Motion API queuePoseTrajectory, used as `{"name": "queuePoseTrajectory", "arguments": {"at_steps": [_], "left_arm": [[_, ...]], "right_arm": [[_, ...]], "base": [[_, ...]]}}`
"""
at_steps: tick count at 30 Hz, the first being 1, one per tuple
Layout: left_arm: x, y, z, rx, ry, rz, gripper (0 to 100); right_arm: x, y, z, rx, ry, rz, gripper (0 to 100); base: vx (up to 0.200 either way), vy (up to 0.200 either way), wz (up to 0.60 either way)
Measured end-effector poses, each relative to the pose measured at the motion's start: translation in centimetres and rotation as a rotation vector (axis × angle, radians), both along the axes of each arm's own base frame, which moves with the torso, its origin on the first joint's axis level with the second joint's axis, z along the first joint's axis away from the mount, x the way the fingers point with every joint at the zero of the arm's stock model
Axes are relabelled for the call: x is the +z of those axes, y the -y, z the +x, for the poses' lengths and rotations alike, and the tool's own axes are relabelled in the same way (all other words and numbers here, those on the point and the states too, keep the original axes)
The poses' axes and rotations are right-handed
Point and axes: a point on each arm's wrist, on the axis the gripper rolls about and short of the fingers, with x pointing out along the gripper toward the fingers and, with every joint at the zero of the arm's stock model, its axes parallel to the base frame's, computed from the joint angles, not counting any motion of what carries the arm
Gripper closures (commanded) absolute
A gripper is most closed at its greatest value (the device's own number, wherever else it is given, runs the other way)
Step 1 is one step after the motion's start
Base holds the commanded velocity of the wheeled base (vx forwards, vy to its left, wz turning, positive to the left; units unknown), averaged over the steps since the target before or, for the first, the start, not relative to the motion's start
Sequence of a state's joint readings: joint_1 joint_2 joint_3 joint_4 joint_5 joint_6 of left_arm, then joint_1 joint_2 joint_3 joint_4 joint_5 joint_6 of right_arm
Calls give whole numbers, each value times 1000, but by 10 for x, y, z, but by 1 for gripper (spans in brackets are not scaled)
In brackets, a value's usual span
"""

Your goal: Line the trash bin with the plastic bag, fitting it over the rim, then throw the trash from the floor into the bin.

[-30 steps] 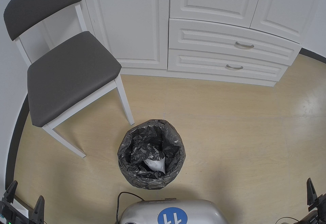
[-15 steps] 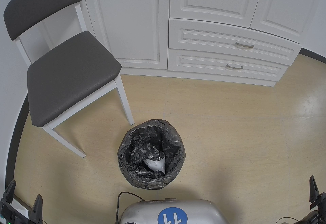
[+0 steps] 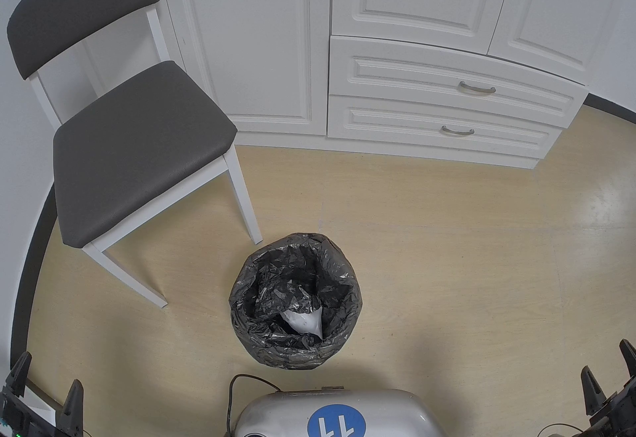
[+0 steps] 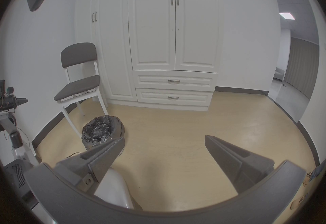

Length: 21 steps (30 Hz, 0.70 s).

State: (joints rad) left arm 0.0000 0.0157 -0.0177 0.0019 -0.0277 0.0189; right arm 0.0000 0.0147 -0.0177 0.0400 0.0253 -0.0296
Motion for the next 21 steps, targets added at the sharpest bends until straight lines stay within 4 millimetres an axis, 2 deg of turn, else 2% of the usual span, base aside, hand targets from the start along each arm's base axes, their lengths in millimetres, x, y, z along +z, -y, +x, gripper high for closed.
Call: {"name": "queuePoseTrajectory", "arguments": {"at_steps": [21], "left_arm": [[0, 0, 0, 0, 0, 0, 0]], "right_arm": [[3, 0, 0, -8, 32, -5, 0]], "base": [[0, 0, 0]]}}
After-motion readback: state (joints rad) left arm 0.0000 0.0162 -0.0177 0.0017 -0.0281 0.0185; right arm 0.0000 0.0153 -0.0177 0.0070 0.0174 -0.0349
